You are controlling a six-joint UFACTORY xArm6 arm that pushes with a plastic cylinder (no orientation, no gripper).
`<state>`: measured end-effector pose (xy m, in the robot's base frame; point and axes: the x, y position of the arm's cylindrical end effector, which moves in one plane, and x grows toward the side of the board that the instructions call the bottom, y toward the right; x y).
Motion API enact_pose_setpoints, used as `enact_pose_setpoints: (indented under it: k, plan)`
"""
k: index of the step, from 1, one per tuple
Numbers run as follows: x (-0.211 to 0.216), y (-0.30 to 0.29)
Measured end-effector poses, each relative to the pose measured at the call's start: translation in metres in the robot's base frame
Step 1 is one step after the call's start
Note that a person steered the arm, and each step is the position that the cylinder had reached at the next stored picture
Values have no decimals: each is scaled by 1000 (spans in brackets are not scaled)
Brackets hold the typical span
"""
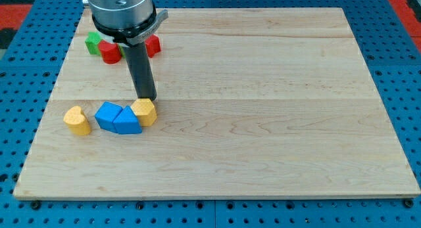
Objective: Move the blue cube blue triangle and yellow hexagon right a bit
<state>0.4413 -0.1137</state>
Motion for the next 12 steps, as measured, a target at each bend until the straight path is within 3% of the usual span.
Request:
enact_pose_setpoints:
  k: [4, 6, 7, 8, 9, 10, 11, 12]
  plan:
    - [0, 10]
    - [5, 65]
    - [54, 86]
    - [81, 69]
    - [92, -12]
    - [74, -130]
    - [39, -142]
    - [46, -102]
